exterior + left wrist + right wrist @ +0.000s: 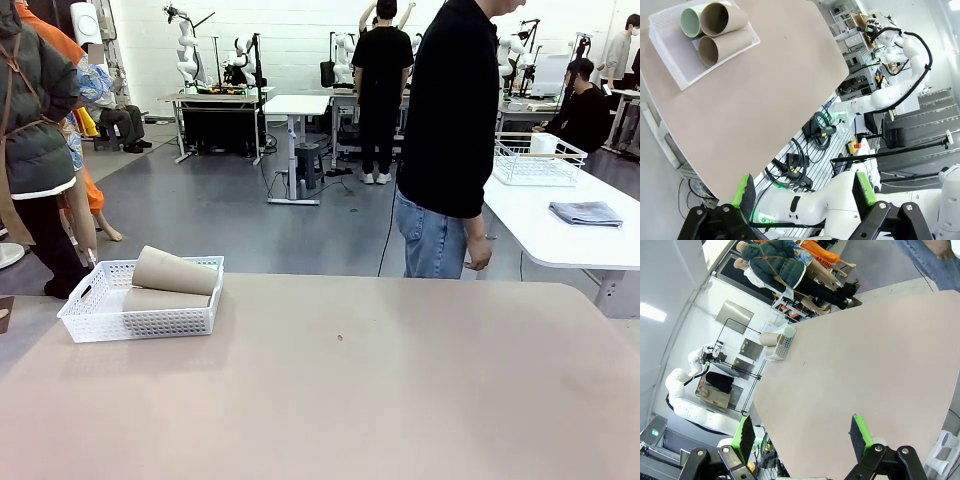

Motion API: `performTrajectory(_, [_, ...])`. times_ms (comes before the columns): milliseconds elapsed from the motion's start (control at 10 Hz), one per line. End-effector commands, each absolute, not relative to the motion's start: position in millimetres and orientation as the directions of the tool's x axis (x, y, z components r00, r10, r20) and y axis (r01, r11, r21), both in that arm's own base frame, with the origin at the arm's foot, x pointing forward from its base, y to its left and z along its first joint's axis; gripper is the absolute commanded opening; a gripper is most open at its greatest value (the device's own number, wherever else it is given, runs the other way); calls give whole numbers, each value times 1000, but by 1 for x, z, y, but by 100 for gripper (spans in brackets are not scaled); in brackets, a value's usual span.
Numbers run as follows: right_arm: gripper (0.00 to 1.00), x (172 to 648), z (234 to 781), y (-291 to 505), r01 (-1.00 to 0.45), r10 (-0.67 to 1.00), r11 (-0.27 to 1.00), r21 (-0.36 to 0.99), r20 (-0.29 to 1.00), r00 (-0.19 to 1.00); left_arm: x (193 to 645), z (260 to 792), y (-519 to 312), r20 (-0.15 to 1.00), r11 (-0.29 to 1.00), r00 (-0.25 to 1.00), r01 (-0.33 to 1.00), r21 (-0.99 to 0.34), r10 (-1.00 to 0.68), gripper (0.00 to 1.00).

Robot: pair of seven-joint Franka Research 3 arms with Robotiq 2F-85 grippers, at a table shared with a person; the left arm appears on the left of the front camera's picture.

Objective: Clean and organize the cups into the basket.
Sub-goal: Move the Organizing basket back to the left side of the table.

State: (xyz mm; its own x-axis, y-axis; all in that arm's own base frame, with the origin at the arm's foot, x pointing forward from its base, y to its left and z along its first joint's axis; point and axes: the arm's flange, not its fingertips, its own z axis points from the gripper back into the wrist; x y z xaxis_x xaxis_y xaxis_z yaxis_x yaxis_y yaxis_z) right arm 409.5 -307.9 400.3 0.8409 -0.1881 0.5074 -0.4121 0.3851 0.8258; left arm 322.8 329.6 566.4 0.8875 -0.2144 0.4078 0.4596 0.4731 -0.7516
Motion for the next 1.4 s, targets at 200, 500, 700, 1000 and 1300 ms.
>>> performTrajectory(200, [100, 412, 401, -308, -414, -186, 388, 823, 510, 840, 319, 573, 327, 464, 439, 871, 484, -757, -162, 100])
performTrajectory(500, [100, 412, 401, -308, -414, -186, 388, 823, 510, 840, 323, 573, 327, 433, 444, 897, 426, -789, -90, 100])
performTrajectory(700, [100, 412, 401, -308, -414, -186, 388, 823, 510, 840, 324, 567, 326, 451, 446, 874, 481, -755, -180, 100])
performTrajectory(1000, [100, 412, 401, -308, -414, -186, 388, 823, 510, 840, 324, 567, 326, 451, 446, 874, 481, -755, -180, 100])
performTrajectory(1300, [100, 412, 401, -308, -414, -186, 388, 823, 510, 840, 324, 567, 326, 451, 446, 874, 481, -755, -180, 100])
